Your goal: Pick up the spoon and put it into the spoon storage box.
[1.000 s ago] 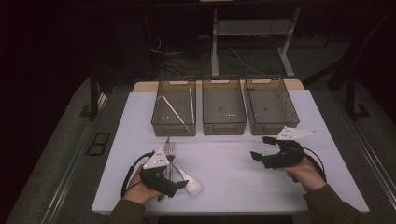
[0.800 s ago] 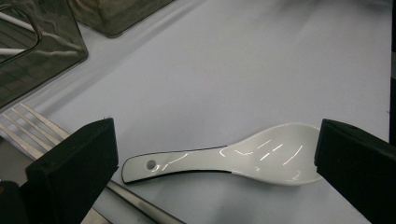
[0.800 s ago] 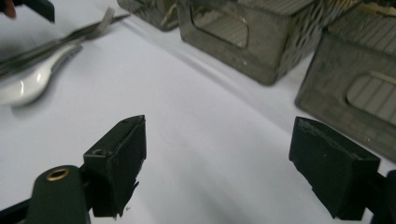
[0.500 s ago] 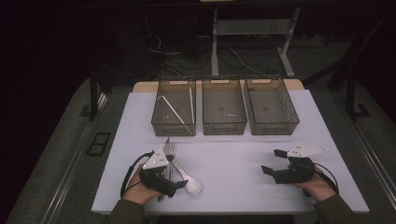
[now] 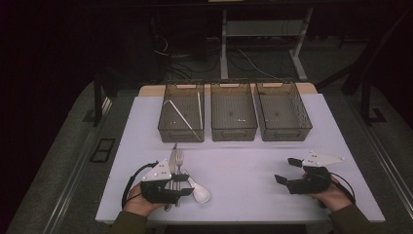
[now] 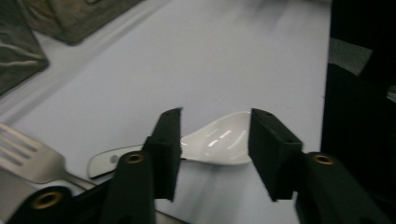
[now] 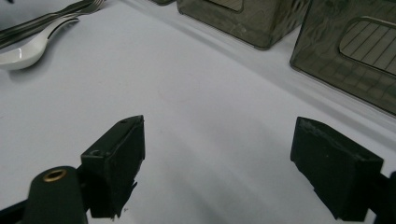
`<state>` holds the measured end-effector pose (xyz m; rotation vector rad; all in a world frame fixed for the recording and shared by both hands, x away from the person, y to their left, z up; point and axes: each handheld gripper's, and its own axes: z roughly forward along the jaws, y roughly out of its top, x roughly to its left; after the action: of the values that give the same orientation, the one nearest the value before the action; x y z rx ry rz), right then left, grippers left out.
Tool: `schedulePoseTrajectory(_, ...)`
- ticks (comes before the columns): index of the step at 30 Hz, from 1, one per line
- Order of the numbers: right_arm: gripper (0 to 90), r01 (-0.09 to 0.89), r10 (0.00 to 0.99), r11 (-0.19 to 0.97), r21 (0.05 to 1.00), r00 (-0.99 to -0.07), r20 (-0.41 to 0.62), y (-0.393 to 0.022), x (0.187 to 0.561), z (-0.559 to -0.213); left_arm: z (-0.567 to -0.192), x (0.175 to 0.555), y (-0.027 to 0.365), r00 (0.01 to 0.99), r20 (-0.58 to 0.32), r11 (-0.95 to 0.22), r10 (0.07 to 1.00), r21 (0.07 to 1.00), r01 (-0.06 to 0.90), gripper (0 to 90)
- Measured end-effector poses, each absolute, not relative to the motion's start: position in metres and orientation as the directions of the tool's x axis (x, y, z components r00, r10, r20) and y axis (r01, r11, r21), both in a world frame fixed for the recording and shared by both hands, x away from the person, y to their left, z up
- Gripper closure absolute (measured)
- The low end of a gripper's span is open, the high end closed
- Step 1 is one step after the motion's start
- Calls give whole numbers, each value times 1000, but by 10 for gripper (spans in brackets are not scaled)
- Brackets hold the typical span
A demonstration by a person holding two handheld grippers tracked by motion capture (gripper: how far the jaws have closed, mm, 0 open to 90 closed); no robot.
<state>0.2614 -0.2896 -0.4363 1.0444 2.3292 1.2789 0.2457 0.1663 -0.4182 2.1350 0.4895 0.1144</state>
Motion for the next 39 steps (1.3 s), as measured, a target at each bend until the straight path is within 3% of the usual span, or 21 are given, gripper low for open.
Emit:
schedulePoseTrajectory(6, 180, 456, 712, 349, 819, -697, 85, -289, 261, -436, -421, 241, 162, 935, -127, -562, 332, 769, 304, 824)
schedulePoseTrajectory(9, 180, 455, 712, 350, 819, -697, 82, -288, 261, -437, -426, 238, 157, 947, -143, -598, 287, 745, 294, 888)
schedulePoseTrajectory(22, 180, 454, 713, 353, 818, -697, 79, -288, 261, -437, -440, 237, 143, 961, -167, -689, 220, 671, 274, 889)
schedulePoseTrajectory(39, 180, 456, 717, 348, 819, -692, 80, -288, 261, -436, -444, 246, 126, 965, -159, -699, 208, 666, 260, 889)
